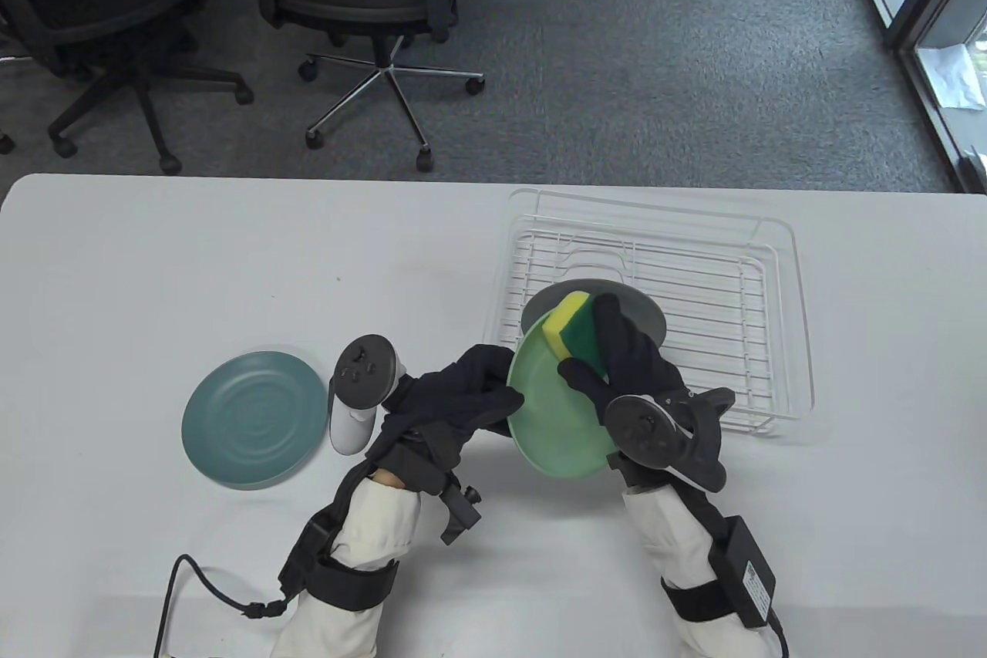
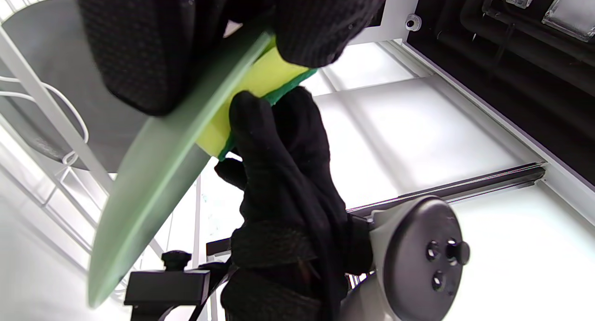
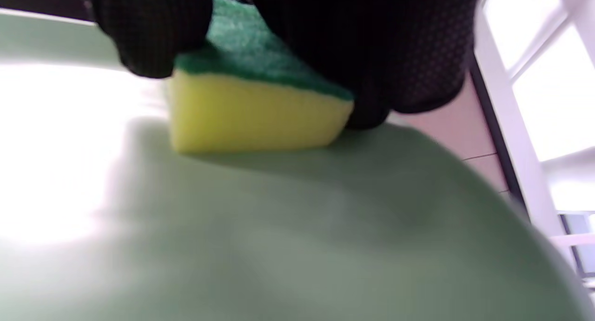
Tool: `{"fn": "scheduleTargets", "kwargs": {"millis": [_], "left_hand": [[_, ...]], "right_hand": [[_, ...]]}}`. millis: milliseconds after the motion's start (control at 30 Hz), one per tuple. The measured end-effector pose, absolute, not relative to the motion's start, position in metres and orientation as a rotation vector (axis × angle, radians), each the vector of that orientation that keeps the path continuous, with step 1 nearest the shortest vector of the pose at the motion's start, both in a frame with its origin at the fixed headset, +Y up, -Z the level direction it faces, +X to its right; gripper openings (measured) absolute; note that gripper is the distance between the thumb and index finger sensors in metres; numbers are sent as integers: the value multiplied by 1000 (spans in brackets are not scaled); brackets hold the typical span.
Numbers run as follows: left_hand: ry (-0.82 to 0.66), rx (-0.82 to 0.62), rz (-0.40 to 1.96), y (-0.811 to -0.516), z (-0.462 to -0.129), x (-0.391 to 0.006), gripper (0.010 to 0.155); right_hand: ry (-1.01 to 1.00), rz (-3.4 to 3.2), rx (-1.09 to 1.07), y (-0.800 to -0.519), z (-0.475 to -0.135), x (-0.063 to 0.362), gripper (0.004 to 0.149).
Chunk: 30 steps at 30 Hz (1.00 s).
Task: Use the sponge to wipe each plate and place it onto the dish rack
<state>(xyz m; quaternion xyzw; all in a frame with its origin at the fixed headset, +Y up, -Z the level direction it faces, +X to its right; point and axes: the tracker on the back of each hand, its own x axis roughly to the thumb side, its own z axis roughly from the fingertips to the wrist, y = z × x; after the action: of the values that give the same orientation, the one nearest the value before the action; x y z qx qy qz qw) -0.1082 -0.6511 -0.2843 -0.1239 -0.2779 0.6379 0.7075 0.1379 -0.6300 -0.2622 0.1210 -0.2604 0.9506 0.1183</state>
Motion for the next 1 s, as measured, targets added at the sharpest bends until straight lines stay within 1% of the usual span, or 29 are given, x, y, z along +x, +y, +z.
{"fn": "scheduleTargets", "kwargs": {"millis": [167,233,300,333,400,500,633,700,733,800,833,900,1000], "left_hand": [[-568,-206,1431,-649,-283,-113,60],[-536,-167,1447,-648,-282,-117,60],[-497,-116,1433,-649,-283,-122,60],[-484,-105,1434,-650,-284,-124,60],[-445,-91,1485,-653,-286,-129,60],[-433,-90,1509,-654,-287,-131,60],[-444,-94,1508,-653,-285,-129,60],[-476,-118,1504,-653,-285,-125,60],[-490,-125,1498,-652,-284,-123,60],[-535,-155,1463,-651,-282,-117,60],[-544,-160,1447,-650,-282,-115,60],[-589,-191,1395,-649,-280,-108,60],[-604,-204,1385,-649,-279,-104,60]], "right_hand": [[-735,2901,298,-634,-267,143,80],[-638,2976,329,-634,-268,140,80],[-352,3059,381,-633,-270,135,81],[-264,3067,413,-633,-269,133,82],[-181,3021,503,-630,-266,128,82],[-131,2932,606,-626,-260,120,82],[-147,2804,704,-620,-254,113,82],[-207,2743,722,-618,-251,110,82],[-240,2735,708,-618,-250,110,82],[-382,2750,644,-619,-250,110,82],[-419,2758,624,-620,-250,111,82],[-559,2786,521,-622,-252,117,82],[-638,2806,444,-624,-256,126,81]]}}
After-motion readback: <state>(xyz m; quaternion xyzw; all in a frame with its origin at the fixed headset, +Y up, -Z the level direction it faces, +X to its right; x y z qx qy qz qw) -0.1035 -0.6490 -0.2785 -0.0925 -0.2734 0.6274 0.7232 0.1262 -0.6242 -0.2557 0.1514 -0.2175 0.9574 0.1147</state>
